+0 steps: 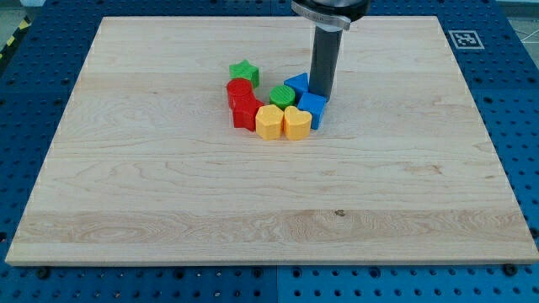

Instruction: Point at the green star

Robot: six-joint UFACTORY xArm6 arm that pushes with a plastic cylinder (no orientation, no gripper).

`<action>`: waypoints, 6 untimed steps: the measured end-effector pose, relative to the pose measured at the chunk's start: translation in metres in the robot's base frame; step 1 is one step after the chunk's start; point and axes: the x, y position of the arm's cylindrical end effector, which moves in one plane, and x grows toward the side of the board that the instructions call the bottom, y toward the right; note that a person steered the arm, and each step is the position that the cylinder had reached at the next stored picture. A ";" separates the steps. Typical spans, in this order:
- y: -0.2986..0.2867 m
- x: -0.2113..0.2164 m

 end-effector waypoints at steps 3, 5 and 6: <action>-0.013 -0.076; -0.114 -0.078; -0.161 -0.078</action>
